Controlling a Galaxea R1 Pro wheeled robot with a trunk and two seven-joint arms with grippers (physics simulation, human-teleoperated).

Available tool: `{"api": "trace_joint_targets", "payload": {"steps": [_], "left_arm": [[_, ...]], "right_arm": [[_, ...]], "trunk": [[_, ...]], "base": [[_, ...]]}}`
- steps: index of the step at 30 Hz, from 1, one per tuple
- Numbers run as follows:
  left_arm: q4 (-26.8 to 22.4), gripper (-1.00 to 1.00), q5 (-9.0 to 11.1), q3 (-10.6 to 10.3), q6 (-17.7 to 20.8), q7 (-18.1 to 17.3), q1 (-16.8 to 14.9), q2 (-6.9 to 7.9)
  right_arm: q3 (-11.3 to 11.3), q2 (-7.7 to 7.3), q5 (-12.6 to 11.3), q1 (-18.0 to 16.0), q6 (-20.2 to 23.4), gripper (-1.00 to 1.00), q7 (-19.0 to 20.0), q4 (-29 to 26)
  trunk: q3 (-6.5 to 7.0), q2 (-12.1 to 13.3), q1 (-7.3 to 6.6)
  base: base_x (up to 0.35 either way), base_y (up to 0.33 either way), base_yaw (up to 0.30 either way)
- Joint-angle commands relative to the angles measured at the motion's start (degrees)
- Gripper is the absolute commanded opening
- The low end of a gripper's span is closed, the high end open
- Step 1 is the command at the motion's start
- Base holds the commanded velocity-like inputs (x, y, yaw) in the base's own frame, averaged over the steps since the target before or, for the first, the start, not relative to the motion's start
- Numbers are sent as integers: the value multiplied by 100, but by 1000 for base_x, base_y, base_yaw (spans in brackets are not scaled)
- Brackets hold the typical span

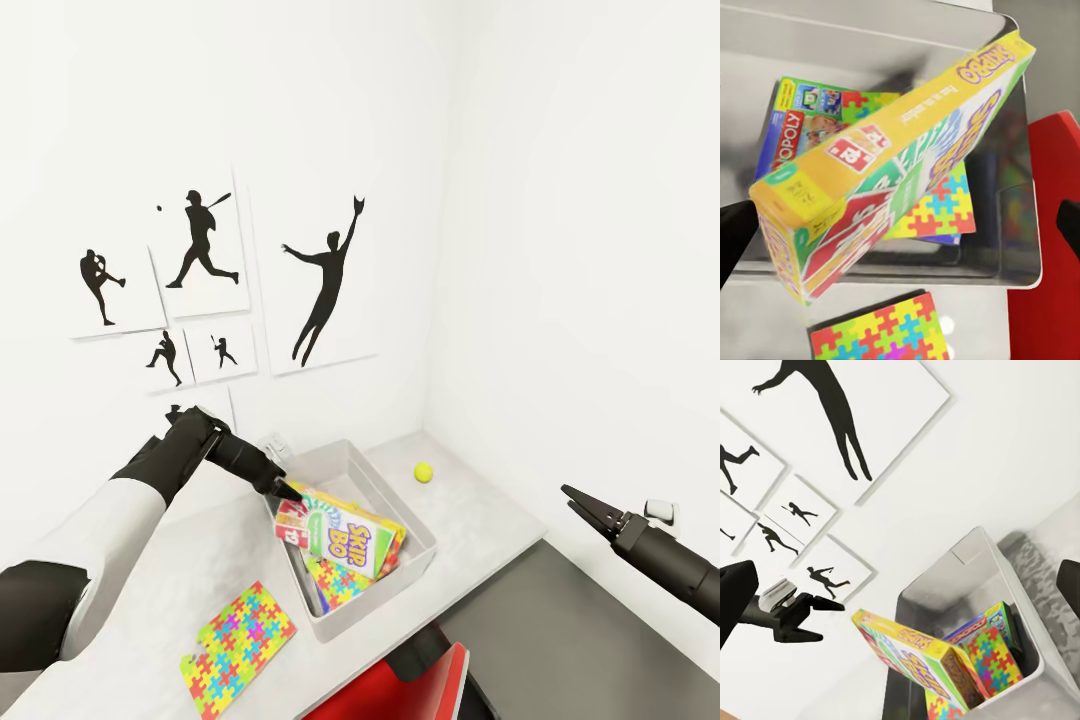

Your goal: Put all the toys in the child's room - the three board games (two on the bed and one on the table), the two jigsaw puzzles on the table, and the tennis ball on the table - inside the toy box on the table in the child's room.

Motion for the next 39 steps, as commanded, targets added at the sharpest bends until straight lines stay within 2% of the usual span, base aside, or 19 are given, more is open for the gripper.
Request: {"api": "trace_joint_targets", "payload": {"steps": [1,25,29,32,39], "left_arm": [[-8,100,-15,-14,57,-24,-1,5],[-281,100,2,47,89,40,0,82],[-360,100,16,413,98,46,-1,112],[-372,100,18,606,92,42,0,116],[-378,100,17,709,94,49,2,118]], "right_arm": [[-6,-1,13,-4,21,100,28,1],[-6,6,13,-3,21,100,28,1],[-6,7,13,-4,21,100,28,1],[-6,7,13,-1,21,100,28,1],[-6,7,19,-3,21,100,28,1]], "trunk": [[-3,-4,2],[-3,-4,2],[-3,-4,2],[-3,-4,2],[-3,-4,2]], "base": [[0,0,0],[0,0,0],[0,0,0],[0,0,0],[0,0,0]]}}
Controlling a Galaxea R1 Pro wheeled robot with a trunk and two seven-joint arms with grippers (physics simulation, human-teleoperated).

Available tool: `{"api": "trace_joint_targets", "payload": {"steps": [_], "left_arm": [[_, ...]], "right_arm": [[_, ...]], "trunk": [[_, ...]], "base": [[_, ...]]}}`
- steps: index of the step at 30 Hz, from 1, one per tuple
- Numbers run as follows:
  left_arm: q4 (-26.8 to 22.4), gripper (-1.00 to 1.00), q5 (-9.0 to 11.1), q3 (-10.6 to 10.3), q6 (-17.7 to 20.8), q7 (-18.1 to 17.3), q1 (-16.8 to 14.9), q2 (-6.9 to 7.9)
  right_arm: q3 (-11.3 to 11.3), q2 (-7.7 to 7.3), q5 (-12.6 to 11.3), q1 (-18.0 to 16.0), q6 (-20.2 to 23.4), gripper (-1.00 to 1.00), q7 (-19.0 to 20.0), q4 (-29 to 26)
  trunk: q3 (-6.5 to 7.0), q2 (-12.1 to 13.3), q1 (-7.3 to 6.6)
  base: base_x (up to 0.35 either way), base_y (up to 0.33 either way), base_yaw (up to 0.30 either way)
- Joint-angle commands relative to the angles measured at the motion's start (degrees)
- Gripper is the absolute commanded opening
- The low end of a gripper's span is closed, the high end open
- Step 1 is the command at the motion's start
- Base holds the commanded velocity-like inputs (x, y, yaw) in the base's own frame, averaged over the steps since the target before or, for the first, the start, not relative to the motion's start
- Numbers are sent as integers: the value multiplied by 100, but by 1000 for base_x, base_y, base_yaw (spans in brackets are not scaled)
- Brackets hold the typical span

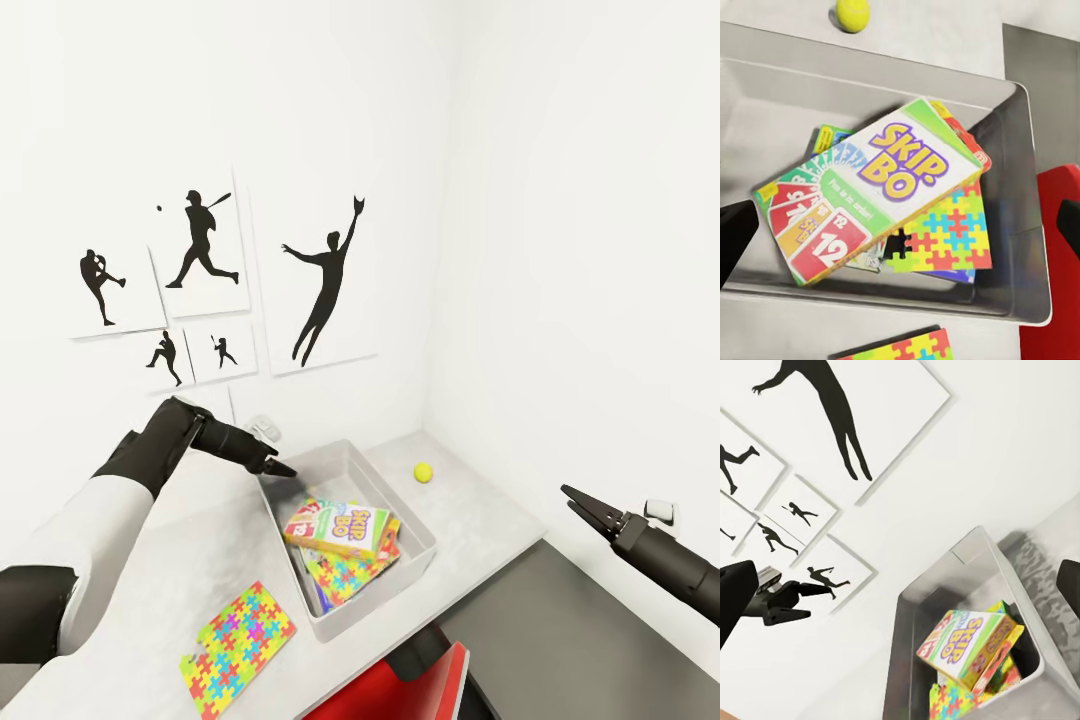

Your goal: Put all the toys in the child's room - the three board games (two on the bed and one on the table), the two jigsaw puzzles on the table, and the tennis ball on the table - inside the toy box on the table in the child's room.

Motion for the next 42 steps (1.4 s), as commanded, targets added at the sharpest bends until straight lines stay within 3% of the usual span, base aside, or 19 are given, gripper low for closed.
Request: {"api": "trace_joint_targets", "payload": {"steps": [1,8,11,16,22,30,37,41,42], "left_arm": [[-7,100,-20,-8,64,-23,0,3],[-7,100,4,21,103,-56,3,10],[-2,100,14,226,215,-77,5,11],[9,100,21,1210,639,-109,33,29],[10,100,22,2250,738,-308,155,142],[10,100,25,3048,761,-1441,757,323],[7,100,57,3738,726,-1441,1240,432],[-22,100,95,4102,745,-1441,1339,497],[-26,100,103,4195,763,-1441,1352,570]], "right_arm": [[-6,0,13,-4,21,100,27,1],[-9,-11,9,-4,21,100,27,1],[-11,-17,4,-4,21,100,29,1],[-16,-28,0,-4,21,100,43,1],[-157,-29,-8,-4,21,100,58,1],[-254,-8,-10,-4,21,100,67,1],[-258,6,-10,-4,21,100,71,1],[-254,11,-10,-4,21,100,71,1],[-253,12,-11,-4,21,100,71,1]], "trunk": [[-3,-4,2],[-3,-4,2],[-3,-4,2],[-3,-4,2],[-3,-4,2],[12,-4,2],[69,-4,2],[106,-4,2],[115,-4,2]], "base": [[0,0,0],[0,0,0],[0,0,0],[-1,0,0],[-84,0,0],[-78,0,0],[-6,0,0],[-1,0,0],[0,0,0]]}}
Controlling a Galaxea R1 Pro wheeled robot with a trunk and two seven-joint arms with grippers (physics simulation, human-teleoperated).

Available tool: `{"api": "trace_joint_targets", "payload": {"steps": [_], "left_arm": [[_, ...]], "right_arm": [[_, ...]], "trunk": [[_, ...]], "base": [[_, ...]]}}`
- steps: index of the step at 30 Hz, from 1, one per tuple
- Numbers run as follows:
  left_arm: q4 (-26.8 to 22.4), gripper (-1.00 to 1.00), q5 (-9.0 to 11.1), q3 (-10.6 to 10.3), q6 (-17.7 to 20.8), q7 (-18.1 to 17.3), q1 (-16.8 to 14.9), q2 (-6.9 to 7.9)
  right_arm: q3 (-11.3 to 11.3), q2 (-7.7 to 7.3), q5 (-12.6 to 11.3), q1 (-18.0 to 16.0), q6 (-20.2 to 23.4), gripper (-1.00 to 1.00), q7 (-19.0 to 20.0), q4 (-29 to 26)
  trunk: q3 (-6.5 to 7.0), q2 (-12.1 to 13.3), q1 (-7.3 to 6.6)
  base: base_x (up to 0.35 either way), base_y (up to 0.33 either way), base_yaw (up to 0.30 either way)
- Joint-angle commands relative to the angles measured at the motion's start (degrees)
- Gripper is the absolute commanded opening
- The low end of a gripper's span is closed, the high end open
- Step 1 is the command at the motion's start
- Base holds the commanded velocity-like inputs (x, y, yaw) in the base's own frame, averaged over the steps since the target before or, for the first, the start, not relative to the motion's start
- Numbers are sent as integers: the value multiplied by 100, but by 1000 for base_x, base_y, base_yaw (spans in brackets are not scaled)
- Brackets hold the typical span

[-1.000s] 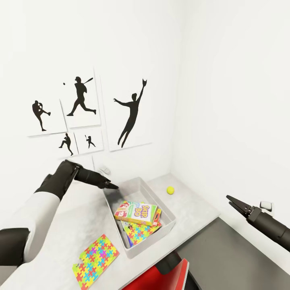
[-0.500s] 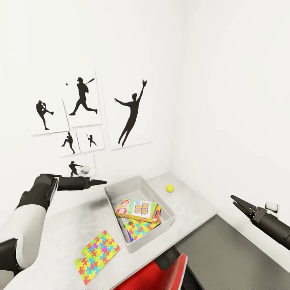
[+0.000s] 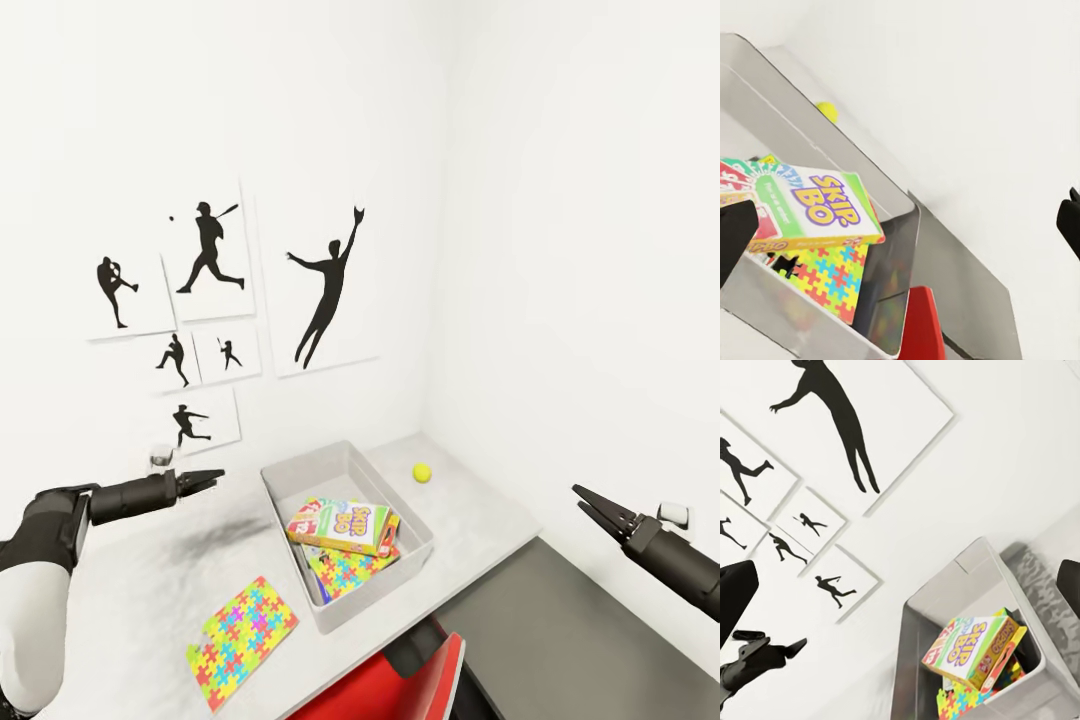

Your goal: Put all the toys in the child's room - the three board games (two on the bed and one on the table), the two jigsaw puzzles on the table, and the tennis ball on the table - inside the toy box on the table in the child's room.

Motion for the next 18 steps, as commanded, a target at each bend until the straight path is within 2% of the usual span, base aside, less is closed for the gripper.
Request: {"api": "trace_joint_targets", "payload": {"steps": [1,2,6,18], "left_arm": [[-4,100,-55,67,72,-46,0,36],[-6,100,-41,128,92,-46,9,100],[9,100,28,226,146,-46,30,202],[17,100,78,267,167,-46,57,230]], "right_arm": [[-6,1,15,-3,21,100,28,2],[-5,3,15,-3,21,100,28,2],[-5,5,16,-3,21,100,28,2],[-5,6,16,-3,21,100,29,2]], "trunk": [[7,-4,3],[17,-4,3],[54,-4,3],[168,-4,3]], "base": [[0,0,0],[0,0,0],[14,0,0],[3,0,0]]}}
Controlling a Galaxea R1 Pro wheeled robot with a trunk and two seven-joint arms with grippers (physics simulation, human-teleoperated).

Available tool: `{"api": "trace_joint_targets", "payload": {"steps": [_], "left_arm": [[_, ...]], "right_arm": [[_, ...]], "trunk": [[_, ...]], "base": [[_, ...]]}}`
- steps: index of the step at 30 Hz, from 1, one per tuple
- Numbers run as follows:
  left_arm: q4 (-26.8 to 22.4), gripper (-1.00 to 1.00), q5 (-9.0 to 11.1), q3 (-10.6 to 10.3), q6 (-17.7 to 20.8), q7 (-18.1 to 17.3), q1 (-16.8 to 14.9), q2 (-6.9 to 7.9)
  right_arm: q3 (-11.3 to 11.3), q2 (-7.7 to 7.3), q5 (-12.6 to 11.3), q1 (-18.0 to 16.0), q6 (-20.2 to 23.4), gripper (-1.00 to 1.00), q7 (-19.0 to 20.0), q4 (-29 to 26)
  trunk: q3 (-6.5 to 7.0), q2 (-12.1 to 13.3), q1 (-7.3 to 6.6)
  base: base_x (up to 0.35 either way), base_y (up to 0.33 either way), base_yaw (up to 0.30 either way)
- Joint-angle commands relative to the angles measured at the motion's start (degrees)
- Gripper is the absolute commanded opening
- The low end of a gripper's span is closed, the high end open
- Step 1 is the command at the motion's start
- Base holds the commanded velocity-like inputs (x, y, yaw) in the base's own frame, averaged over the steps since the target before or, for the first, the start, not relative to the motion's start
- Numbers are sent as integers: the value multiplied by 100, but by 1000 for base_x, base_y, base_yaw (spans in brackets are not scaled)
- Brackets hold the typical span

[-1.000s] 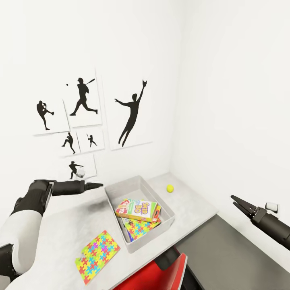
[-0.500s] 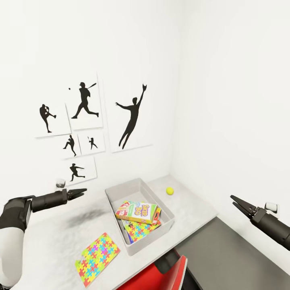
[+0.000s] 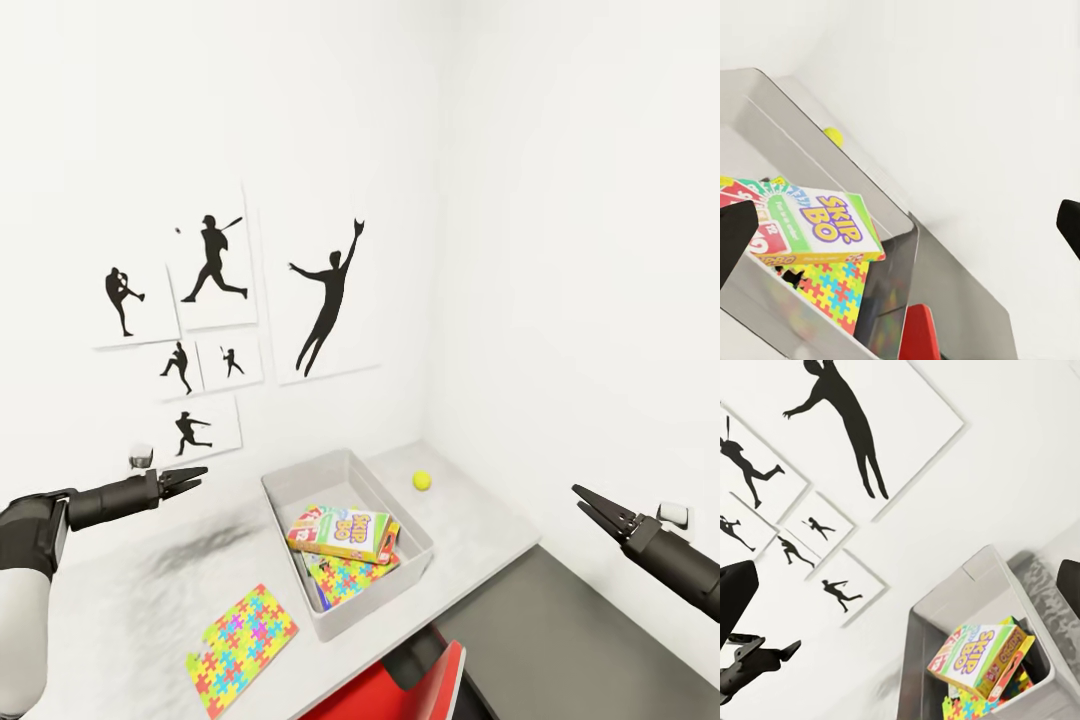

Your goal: Put all the toys in the child's room - the three board games (two on the bed and one on the table), the two jigsaw puzzles on the table, and the tennis ball on the table - inside the toy box on the table in the child's room.

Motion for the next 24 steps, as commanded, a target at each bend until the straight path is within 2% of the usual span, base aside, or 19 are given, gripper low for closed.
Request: {"api": "trace_joint_targets", "payload": {"steps": [1,13,24], "left_arm": [[-5,100,-58,25,64,-46,-3,-7],[-11,100,-49,28,70,-46,0,-10],[-11,100,-48,25,70,-46,-1,-19]], "right_arm": [[-6,0,15,-4,21,100,28,1],[-10,0,15,0,21,100,25,1],[-13,0,19,-3,21,100,-9,1]], "trunk": [[7,-4,3],[114,-4,3],[128,-4,3]], "base": [[-33,0,0],[-60,0,0],[-104,14,0]]}}
